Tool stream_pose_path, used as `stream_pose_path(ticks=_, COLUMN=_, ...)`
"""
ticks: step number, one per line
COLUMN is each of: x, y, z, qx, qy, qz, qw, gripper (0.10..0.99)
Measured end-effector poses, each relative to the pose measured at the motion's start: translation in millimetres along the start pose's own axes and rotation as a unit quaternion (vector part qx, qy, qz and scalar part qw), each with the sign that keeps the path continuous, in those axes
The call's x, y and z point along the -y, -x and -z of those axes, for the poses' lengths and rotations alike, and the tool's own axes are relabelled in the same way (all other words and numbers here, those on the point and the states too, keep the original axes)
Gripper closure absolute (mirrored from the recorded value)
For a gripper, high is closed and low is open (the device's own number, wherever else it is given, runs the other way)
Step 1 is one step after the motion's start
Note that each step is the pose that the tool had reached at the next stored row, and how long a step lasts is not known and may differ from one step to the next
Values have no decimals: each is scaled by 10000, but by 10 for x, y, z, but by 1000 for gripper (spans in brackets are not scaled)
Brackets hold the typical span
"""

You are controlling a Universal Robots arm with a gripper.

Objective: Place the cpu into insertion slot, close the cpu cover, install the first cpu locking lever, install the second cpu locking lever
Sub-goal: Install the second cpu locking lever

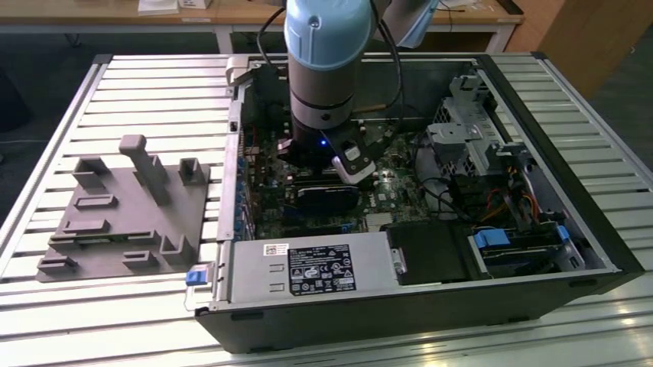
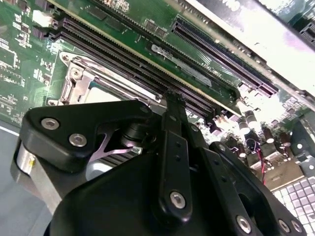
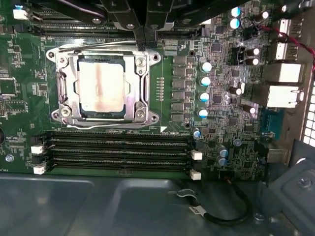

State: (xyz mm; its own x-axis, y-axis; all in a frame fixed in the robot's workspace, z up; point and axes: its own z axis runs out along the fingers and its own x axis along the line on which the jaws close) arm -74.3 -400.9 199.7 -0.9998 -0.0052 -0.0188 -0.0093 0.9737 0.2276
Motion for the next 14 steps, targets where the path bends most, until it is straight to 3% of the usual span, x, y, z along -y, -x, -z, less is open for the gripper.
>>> stream_pose_path(ticks=4, x=3, y=-7, z=-15, qx=5, qy=51, qz=0, qw=10000, gripper=980)
stream_pose_path(ticks=11, x=11, y=-14, z=-43, qx=7, qy=74, qz=0, qw=10000, gripper=980)
stream_pose_path(ticks=14, x=11, y=-15, z=-45, qx=8, qy=123, qz=-1, qw=9999, gripper=980)
